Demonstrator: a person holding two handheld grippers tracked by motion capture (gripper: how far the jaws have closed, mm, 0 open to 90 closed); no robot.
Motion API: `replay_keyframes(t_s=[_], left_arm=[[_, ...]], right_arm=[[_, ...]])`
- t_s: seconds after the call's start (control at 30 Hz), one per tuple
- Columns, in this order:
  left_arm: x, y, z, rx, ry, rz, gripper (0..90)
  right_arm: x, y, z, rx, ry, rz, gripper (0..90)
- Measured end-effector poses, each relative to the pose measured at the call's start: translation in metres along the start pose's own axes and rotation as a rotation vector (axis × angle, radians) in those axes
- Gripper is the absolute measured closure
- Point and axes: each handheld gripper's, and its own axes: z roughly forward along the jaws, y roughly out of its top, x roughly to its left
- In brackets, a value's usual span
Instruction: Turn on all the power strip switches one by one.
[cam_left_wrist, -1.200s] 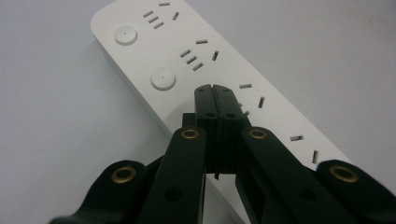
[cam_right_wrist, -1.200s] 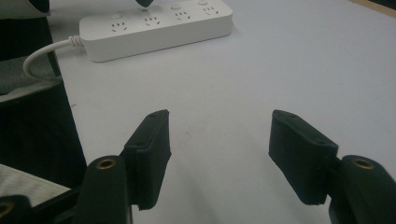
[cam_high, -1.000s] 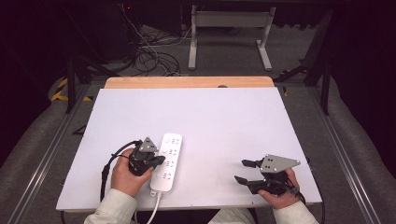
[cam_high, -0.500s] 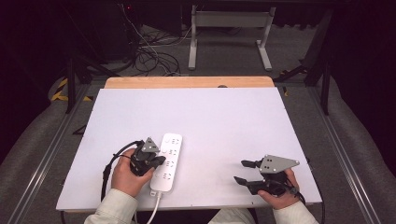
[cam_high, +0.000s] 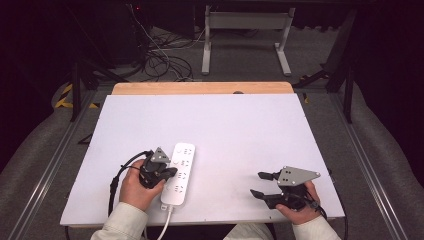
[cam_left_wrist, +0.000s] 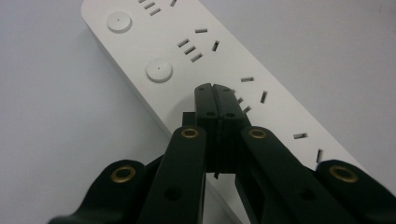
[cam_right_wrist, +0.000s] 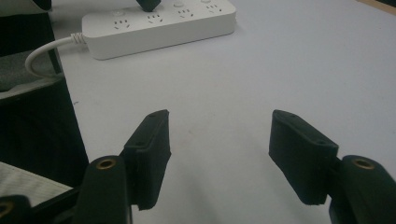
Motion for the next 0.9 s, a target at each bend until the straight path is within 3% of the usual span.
replay_keyframes(t_s=[0.17, 0.23, 0.33, 0.47, 0.9], left_arm=[[0.002, -0.002, 0.0, -0.01, -0.014, -0.013, 90.0], [-0.005, 0.0, -0.003, -0.041, 0.044, 0.04, 90.0], [-0.001, 0.005, -0.02, -0.11, 0.011, 0.0, 90.0], [0.002, 0.008, -0.028, -0.124, 0.023, 0.003, 90.0], [0.003, 0.012, -0.03, -0.135, 0.018, 0.003, 90.0]], right_arm=[[0.0, 0.0, 0.0, -0.001, 0.0, 0.0, 38.8], [0.001, 0.001, -0.001, -0.005, -0.002, -0.004, 38.8], [-0.001, 0.0, -0.002, -0.007, -0.003, -0.003, 38.8], [-0.002, 0.0, -0.001, -0.004, -0.002, 0.004, 38.8], [-0.001, 0.0, 0.0, -0.002, -0.001, 0.004, 38.7]])
